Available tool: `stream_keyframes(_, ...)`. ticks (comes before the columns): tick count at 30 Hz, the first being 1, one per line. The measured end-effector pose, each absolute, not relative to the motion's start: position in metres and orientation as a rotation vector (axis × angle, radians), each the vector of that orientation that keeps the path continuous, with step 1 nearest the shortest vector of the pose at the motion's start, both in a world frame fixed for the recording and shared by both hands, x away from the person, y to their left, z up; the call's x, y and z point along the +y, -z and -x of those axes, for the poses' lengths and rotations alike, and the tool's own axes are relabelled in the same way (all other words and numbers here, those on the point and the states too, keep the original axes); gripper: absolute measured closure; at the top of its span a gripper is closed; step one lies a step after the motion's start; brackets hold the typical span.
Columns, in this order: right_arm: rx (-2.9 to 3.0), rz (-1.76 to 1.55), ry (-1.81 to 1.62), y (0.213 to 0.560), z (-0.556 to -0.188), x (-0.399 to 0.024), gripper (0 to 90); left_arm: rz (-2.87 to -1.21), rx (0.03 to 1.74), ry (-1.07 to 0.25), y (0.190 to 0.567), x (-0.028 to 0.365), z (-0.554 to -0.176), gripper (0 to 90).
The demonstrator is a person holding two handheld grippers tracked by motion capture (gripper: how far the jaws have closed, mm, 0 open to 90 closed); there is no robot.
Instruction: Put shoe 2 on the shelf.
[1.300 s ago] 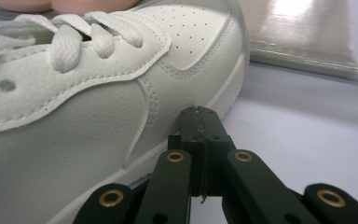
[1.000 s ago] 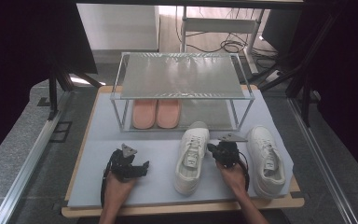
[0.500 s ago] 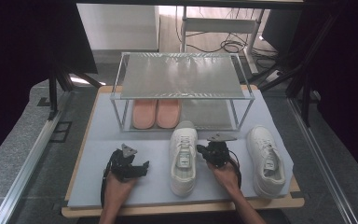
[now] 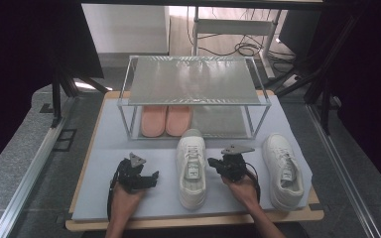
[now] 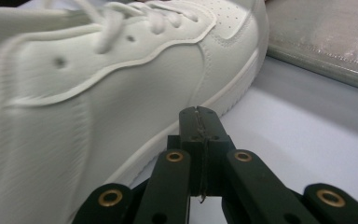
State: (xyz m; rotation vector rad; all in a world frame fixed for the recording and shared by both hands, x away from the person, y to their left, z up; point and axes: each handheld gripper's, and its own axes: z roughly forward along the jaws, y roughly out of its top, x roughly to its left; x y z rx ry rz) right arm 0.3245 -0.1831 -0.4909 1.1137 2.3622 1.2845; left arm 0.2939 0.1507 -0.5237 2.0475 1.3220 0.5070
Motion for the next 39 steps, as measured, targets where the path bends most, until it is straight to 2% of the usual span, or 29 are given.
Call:
stream_keyframes(9, 2.431, -1.033, -1.373, 0.464, -0.288, -0.189, 90.0, -2.046, 1.323, -0.506, 0.524, 0.151, -0.294, 14.3)
stream_keyframes(17, 2.506, -0.938, -1.462, 0.45, -0.269, -0.172, 90.0, -2.047, 1.322, -0.507, 0.524, 0.151, -0.294, 14.3)
stream_keyframes(24, 2.587, -0.902, -1.394, 0.464, -0.269, -0.155, 90.0, -2.047, 1.322, -0.507, 0.524, 0.151, -0.294, 14.3)
stream_keyframes(39, 2.543, -0.933, -1.288, 0.458, -0.272, -0.189, 90.0, -2.045, 1.324, -0.505, 0.524, 0.151, -0.294, 14.3)
